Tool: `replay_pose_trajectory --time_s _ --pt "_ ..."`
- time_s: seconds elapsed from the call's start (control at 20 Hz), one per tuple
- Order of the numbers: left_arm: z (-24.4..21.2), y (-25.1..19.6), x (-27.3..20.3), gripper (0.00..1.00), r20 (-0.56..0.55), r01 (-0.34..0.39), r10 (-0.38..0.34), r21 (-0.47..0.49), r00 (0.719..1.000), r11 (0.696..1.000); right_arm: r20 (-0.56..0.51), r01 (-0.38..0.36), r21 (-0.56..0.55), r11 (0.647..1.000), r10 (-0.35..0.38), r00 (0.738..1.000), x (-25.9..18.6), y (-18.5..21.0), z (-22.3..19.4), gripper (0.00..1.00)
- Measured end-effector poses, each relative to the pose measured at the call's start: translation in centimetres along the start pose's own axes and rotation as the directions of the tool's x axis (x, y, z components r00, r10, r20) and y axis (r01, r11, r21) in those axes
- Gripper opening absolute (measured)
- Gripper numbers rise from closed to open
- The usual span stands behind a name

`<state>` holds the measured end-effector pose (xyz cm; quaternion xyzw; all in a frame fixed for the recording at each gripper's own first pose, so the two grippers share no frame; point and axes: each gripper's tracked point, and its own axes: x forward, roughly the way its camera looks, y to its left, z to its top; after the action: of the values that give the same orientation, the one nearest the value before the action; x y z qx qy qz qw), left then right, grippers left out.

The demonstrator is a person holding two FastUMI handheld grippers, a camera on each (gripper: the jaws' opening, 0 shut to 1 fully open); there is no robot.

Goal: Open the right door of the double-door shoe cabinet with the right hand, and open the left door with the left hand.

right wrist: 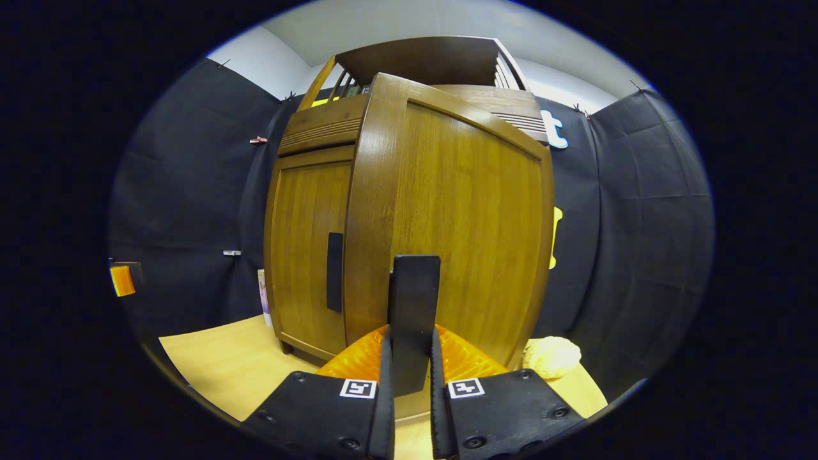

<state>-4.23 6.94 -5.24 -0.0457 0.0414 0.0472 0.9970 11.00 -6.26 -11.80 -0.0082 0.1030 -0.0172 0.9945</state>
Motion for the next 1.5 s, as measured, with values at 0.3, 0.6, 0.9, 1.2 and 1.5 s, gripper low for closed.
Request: replay_pose_trajectory --time_s 0.3,0.6,0.9,1.2,1.5 --pt "0.0 -4.2 0.4 0.89 0.012 0.064 -0.064 0.0 0.998 0.998 -0.004 0.027 -0.013 1.0 -0.027 1.0 -3.9 -3.4 -0.3 0.25" --pt "-0.4 -6.9 1.2 0.89 0.004 0.105 -0.105 0.0 0.995 0.995 -0.004 0.079 -0.03 0.996 -0.079 0.997 -6.1 -6.4 -0.3 0.25" --pt "-0.8 -8.2 1.7 0.89 -0.004 0.118 -0.118 -0.004 0.993 0.993 -0.008 0.148 -0.048 0.988 -0.149 0.989 -7.4 -10.4 -0.6 0.25" --pt "-0.9 -8.7 2.8 0.89 0.013 0.102 -0.102 0.007 0.995 0.995 -0.009 0.18 0.002 0.984 -0.18 0.984 -8.7 -13.6 -0.4 0.12" --pt "-1.7 -9.2 4.2 0.89 -0.006 0.099 -0.099 0.001 0.995 0.995 0.011 0.195 -0.025 0.981 -0.195 0.981 -10.2 -15.1 0.1 0.19"
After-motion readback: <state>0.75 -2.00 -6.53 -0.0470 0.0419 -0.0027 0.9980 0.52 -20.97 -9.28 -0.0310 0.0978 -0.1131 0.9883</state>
